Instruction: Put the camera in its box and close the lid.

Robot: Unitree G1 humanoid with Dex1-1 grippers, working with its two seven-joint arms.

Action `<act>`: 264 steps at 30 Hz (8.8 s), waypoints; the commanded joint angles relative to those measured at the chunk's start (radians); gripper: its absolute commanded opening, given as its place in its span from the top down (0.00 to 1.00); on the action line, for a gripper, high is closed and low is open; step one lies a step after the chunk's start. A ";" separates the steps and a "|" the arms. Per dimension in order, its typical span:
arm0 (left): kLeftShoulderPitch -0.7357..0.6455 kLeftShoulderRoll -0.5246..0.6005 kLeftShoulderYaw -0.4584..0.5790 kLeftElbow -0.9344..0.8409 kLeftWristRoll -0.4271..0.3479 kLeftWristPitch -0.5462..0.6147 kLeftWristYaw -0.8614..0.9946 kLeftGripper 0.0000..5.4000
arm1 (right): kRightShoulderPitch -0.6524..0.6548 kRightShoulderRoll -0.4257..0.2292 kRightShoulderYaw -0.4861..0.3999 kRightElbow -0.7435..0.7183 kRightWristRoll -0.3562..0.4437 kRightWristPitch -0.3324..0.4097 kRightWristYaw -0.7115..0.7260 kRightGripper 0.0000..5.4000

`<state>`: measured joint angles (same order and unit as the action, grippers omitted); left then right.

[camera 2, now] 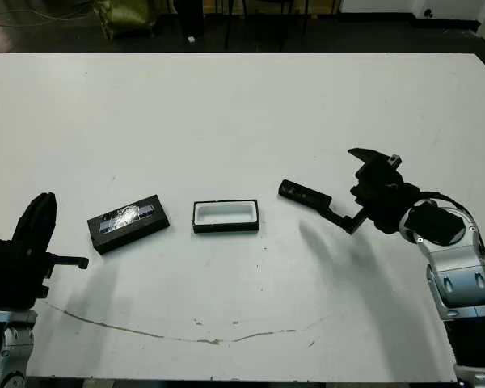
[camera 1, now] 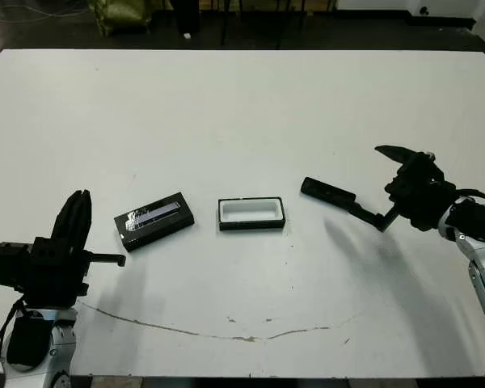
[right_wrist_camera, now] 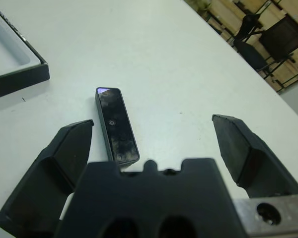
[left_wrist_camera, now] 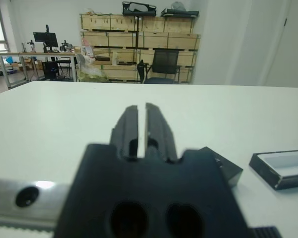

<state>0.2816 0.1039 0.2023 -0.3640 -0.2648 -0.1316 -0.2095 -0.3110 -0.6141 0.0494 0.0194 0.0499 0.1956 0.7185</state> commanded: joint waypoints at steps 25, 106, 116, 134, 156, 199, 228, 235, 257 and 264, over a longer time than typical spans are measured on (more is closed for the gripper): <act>0.017 0.009 0.002 0.008 0.030 0.022 0.013 1.00 | -0.151 -0.028 0.109 0.234 -0.074 -0.033 0.176 0.00; 0.047 0.000 -0.025 -0.013 0.034 0.029 0.028 1.00 | -0.474 0.116 0.073 0.427 0.279 0.124 0.568 0.94; 0.060 -0.014 -0.029 -0.010 0.041 0.006 0.038 1.00 | -0.560 0.189 0.231 0.406 0.184 0.236 0.597 0.94; 0.067 -0.018 -0.027 -0.016 0.024 0.014 0.032 1.00 | -0.515 0.207 0.267 0.374 0.124 0.164 0.593 0.94; 0.077 -0.011 -0.028 -0.030 0.015 0.031 0.030 1.00 | -0.472 0.199 0.323 0.347 0.068 0.184 0.592 0.94; 0.078 -0.013 -0.043 -0.032 0.016 0.043 0.025 1.00 | -0.513 0.208 0.306 0.358 0.042 0.171 0.573 0.94; 0.085 -0.015 -0.045 -0.047 0.026 0.048 0.029 1.00 | -0.527 0.201 0.354 0.364 -0.007 0.176 0.607 0.94; 0.083 -0.015 -0.046 -0.043 0.029 0.042 0.030 1.00 | -0.525 0.204 0.358 0.383 -0.013 0.156 0.609 0.94; 0.095 -0.020 -0.050 -0.050 0.015 0.049 0.024 1.00 | -0.508 0.198 0.379 0.332 -0.050 0.184 0.596 0.94; 0.093 -0.024 -0.050 -0.039 0.019 0.036 0.024 1.00 | -0.507 0.202 0.389 0.330 -0.062 0.186 0.595 0.94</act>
<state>0.3591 0.0819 0.1549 -0.4170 -0.2472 -0.0975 -0.1858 -0.8304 -0.4021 0.4285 0.3542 -0.0044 0.3720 1.3168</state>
